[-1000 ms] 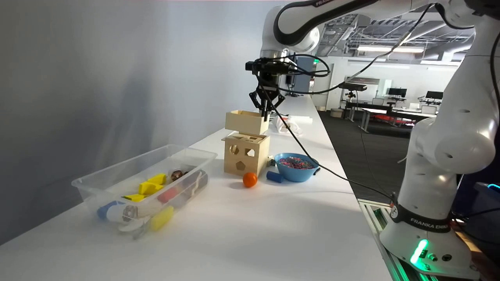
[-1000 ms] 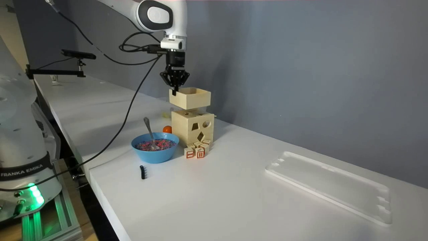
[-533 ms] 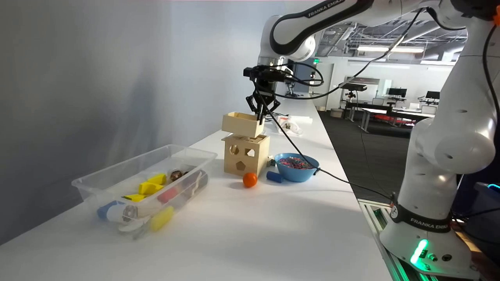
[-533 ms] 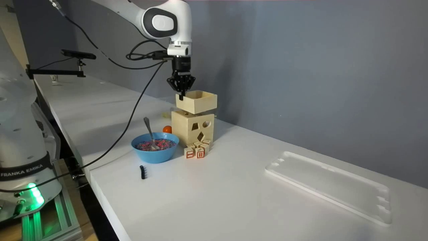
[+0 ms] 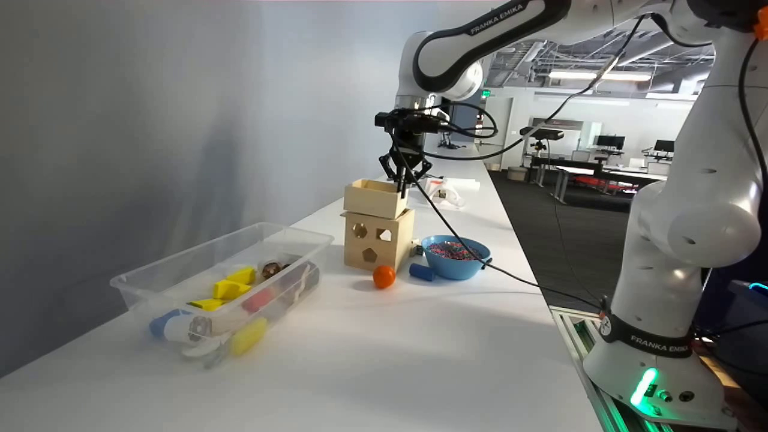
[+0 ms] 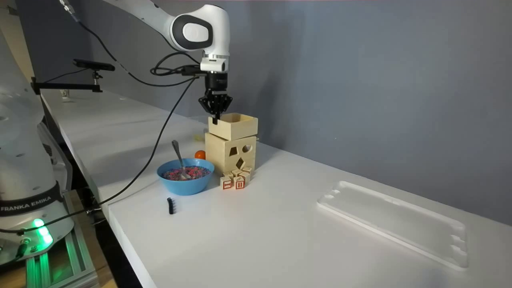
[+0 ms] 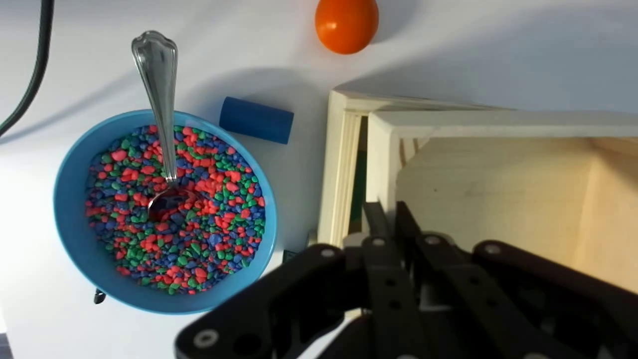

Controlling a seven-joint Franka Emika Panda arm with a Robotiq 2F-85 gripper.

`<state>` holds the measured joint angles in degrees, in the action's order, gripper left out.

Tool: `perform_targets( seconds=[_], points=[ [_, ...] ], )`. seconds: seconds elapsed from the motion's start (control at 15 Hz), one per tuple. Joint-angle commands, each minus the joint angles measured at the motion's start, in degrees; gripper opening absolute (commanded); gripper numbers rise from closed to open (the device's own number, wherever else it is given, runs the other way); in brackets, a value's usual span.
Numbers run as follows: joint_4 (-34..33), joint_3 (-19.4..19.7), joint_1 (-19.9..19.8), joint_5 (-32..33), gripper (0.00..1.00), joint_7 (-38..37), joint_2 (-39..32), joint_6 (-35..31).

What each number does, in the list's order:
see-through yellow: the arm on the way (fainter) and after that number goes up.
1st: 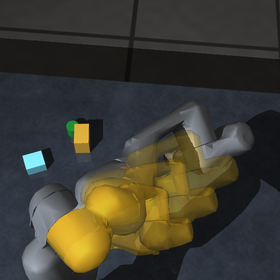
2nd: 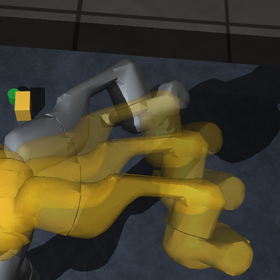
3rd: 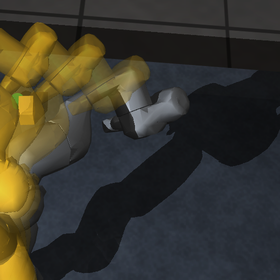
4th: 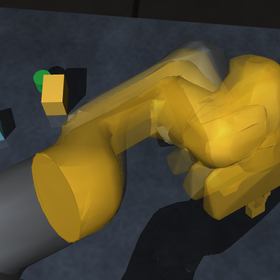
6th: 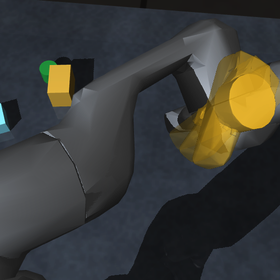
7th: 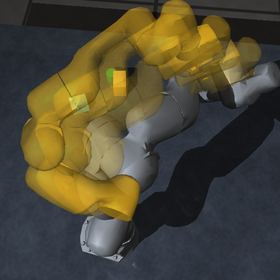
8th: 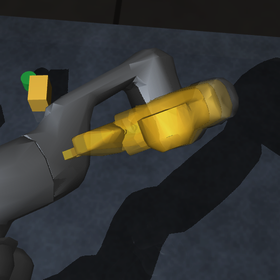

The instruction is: Pour the coffee pods into the transparent container

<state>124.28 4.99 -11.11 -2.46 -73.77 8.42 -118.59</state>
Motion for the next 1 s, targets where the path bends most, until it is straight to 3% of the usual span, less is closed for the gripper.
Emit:
perform_targets(
  seconds=[0.0, 0.93],
  points=[
    [0.88, 0.41, -0.03, 2.53, 0.02, -2.01, 1.68, 1.41],
    [-0.25, 0.04, 0.3, 2.38, 0.02, -7.33, 2.12, 6.79]
  ],
)
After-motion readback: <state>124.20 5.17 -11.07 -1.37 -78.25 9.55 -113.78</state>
